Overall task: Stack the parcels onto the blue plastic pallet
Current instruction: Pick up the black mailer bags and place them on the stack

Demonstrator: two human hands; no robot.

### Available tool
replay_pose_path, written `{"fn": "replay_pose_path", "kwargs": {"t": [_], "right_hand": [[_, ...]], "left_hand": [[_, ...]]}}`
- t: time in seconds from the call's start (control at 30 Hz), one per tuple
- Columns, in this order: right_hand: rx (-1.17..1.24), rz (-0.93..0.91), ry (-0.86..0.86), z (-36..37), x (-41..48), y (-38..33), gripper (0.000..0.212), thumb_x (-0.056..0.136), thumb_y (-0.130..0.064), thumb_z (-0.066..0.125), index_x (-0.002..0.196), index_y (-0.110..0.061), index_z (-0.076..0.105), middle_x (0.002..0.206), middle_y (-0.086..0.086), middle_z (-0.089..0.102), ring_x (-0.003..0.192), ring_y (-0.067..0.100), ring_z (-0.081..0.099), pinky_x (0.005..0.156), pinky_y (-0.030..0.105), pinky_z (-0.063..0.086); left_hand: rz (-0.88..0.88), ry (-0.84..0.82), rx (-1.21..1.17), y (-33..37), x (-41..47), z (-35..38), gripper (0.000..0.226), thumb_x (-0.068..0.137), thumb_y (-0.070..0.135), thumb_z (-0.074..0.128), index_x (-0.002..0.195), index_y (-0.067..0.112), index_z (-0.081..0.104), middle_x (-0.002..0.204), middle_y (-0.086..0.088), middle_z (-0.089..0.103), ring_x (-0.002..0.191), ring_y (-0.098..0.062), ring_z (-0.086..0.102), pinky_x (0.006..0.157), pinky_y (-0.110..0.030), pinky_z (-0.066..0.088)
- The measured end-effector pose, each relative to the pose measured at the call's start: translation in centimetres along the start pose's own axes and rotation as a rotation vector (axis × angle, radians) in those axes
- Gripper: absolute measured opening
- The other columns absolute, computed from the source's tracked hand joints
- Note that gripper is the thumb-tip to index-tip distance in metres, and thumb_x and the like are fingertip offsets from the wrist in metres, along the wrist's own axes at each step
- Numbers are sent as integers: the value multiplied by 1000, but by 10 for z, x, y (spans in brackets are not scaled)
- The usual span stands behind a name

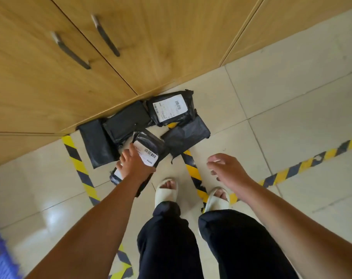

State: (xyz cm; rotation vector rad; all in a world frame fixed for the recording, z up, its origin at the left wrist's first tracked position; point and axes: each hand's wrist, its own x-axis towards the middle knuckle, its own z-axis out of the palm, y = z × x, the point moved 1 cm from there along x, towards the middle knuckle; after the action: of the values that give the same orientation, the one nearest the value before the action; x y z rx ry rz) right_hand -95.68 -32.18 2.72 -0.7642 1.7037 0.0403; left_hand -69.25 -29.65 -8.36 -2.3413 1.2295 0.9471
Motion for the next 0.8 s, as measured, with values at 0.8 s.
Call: {"fn": "replay_pose_path", "kwargs": {"t": [0.8], "right_hand": [[-217, -519, -282, -38, -418, -124, 47, 75, -25, 81, 118, -22, 63, 114, -3, 72, 100, 17, 69, 83, 34, 58]], "left_hand": [[-117, 201, -1611, -33, -483, -312, 61, 82, 22, 79, 131, 25, 42, 104, 13, 61, 90, -6, 63, 75, -24, 47]]}}
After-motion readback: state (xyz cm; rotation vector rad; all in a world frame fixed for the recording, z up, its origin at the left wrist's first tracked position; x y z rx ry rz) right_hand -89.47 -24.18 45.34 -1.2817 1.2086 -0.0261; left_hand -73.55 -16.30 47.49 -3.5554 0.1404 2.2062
